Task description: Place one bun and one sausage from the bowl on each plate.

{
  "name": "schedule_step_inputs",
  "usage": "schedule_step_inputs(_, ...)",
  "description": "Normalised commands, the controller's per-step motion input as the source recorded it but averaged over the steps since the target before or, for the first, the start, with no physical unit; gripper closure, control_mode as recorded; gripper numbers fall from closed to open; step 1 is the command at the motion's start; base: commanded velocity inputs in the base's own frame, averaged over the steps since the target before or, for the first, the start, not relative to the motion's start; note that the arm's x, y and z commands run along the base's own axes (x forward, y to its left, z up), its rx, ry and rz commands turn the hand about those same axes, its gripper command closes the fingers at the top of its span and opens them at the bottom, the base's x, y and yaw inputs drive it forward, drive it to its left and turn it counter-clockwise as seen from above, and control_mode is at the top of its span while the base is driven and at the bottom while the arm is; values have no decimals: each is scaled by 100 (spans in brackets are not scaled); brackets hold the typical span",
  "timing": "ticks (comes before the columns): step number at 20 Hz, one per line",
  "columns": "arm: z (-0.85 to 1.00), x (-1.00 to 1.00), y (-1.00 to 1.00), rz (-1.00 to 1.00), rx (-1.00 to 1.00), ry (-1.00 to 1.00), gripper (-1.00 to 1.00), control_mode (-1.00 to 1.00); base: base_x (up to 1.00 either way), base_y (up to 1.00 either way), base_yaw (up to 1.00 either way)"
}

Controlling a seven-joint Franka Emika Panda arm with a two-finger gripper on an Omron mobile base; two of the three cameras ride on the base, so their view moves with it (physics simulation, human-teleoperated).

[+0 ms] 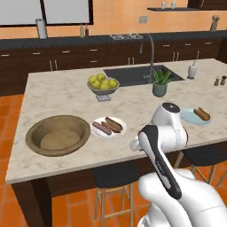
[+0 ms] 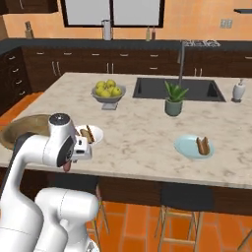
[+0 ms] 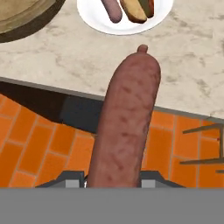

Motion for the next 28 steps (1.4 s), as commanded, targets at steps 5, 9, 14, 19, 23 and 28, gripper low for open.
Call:
schedule_step_inputs(5, 0, 0, 0, 0, 0, 0, 100, 100, 10, -100, -7)
schedule_step_inputs(9, 0, 0, 0, 0, 0, 0, 100, 100, 9, -100, -8)
schedule_step_inputs(14, 0, 0, 0, 0, 0, 0, 100, 100, 22, -97, -3)
schedule_step_inputs(19, 0, 0, 0, 0, 0, 0, 100, 100, 39, -40, 2)
schedule_step_inputs(23, 0, 0, 0, 0, 0, 0, 100, 100, 56, 0, 1)
schedule_step_inputs(28, 6, 72, 3, 0, -1, 8, 100, -100, 0, 0, 0)
